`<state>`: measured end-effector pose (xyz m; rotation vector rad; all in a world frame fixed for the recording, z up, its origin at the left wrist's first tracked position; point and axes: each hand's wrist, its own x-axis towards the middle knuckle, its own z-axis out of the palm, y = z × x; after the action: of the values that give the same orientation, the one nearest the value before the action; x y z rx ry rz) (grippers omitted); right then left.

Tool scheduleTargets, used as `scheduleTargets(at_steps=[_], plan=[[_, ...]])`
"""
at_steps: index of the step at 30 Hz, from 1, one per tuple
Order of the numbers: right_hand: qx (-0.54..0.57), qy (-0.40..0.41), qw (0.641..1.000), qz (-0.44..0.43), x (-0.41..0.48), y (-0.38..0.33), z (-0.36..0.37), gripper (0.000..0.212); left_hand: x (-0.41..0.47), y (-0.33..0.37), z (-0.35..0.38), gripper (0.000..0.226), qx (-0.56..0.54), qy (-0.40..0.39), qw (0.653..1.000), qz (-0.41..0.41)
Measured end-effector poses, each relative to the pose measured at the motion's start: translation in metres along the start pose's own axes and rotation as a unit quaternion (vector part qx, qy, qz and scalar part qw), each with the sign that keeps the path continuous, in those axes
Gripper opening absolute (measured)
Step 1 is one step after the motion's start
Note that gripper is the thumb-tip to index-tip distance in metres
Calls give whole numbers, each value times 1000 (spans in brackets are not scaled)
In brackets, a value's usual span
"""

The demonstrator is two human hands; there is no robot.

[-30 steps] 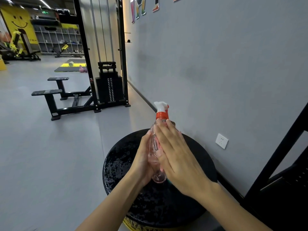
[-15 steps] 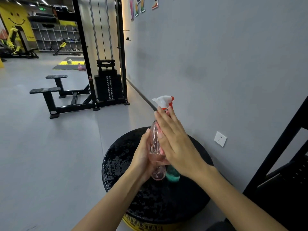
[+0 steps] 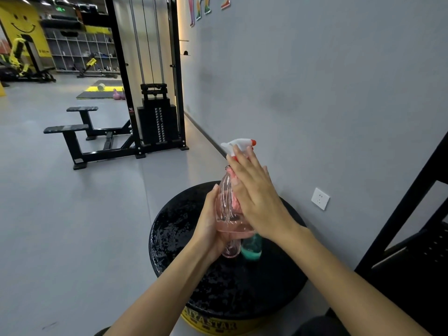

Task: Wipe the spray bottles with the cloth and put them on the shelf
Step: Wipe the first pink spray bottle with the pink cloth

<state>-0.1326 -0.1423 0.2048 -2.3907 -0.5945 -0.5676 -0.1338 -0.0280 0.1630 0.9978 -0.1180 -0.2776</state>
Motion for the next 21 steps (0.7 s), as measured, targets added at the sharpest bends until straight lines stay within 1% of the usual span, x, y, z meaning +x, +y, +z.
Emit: scheduleTargets(at_steps=[5, 8, 10, 15, 18, 21], plan=[[-15, -3, 1000, -14, -28, -9, 7, 52, -2, 6, 1, 51, -35, -3, 999, 8], [6, -15, 1000, -20, -45, -11, 14, 55, -1, 8, 0, 51, -65, -25, 997, 18], [24, -14, 999, -19, -49, -11, 16, 56, -1, 8, 1, 51, -68, -19, 997, 20], [24, 17, 1000, -10, -23, -5, 6, 51, -1, 2, 2, 48, 0, -14, 1000, -4], [32, 13, 999, 9, -5, -2, -2, 51, -2, 1, 5, 48, -1, -18, 1000, -12], [12, 3, 1000, -1, -10, -4, 1, 49, -2, 2, 5, 47, -11, -16, 1000, -2]])
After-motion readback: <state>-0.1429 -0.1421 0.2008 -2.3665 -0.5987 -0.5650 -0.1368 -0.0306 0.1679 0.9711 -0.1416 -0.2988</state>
